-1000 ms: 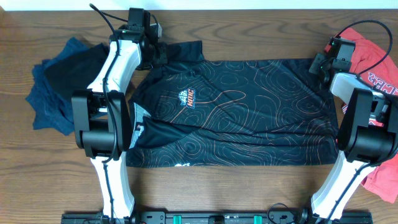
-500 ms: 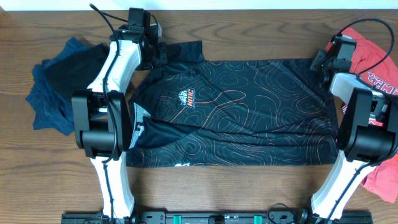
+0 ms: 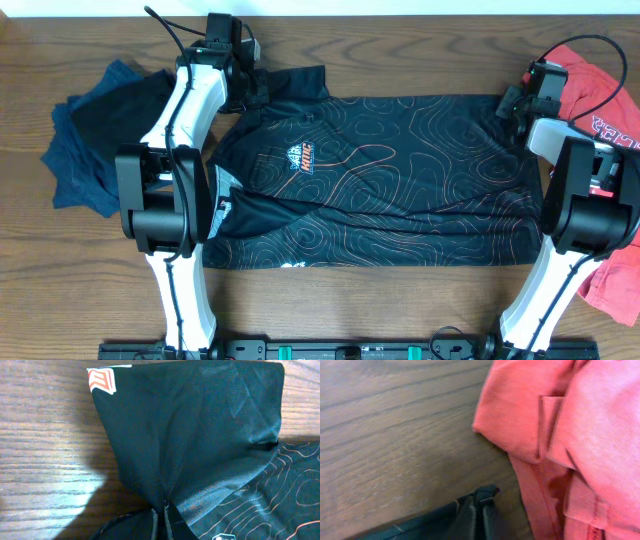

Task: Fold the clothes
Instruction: 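Hold the far corners and pull the jersey taut with both grippers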

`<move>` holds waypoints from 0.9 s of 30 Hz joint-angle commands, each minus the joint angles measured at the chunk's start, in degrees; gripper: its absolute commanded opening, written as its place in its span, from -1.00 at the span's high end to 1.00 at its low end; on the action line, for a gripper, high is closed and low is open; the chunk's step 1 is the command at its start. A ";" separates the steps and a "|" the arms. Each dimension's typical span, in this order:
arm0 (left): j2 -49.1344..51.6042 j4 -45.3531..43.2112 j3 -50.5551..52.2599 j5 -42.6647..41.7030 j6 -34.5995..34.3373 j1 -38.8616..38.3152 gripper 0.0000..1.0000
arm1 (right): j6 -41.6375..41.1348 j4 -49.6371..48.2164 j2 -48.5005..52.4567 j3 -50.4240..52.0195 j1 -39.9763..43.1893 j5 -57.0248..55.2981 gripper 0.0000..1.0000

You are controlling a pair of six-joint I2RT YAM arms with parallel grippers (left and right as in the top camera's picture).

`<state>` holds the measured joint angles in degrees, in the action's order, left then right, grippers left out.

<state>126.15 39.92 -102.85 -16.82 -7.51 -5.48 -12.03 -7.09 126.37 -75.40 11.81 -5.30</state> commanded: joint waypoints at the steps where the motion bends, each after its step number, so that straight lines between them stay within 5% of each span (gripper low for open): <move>1: -0.57 0.42 -0.81 -0.52 -0.26 -0.07 0.88 | -0.17 1.16 1.11 -0.70 0.57 -0.50 0.98; 14: -2.67 1.31 -0.83 -0.52 -0.31 -0.04 0.88 | -0.33 11.17 -8.66 -0.74 2.16 -1.81 0.98; 27: -11.80 17.38 -0.83 -0.52 -0.35 0.04 0.88 | 0.11 40.26 -22.86 -0.74 2.16 -1.84 0.98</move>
<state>118.04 54.96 -102.85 -16.99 -7.55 -5.45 -11.94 29.85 106.00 -76.05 13.58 -6.28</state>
